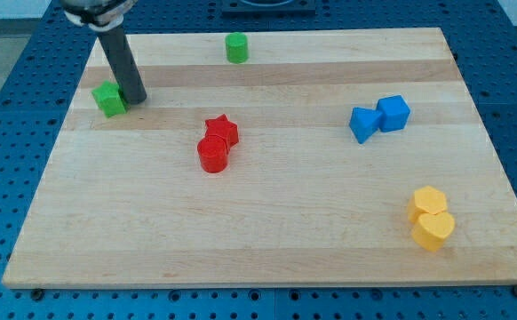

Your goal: Slide the green star towards the bottom left of the board

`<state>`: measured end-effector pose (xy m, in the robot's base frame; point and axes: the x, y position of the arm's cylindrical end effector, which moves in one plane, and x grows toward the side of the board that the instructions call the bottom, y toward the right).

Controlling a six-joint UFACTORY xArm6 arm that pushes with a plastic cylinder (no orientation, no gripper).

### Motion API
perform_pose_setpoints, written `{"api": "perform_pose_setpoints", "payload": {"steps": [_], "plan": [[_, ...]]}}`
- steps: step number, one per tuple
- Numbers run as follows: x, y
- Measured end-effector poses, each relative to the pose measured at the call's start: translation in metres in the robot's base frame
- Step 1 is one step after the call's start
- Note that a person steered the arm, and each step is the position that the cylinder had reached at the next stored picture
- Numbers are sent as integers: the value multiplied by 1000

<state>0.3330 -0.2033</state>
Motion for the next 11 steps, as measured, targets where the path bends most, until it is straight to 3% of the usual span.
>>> {"api": "perform_pose_setpoints", "payload": {"steps": [1, 3, 5, 6, 8, 9, 10, 11], "plan": [[-24, -3], [73, -69], [93, -2], [136, -30], [75, -33], [76, -68], [124, -21], [141, -4]]}}
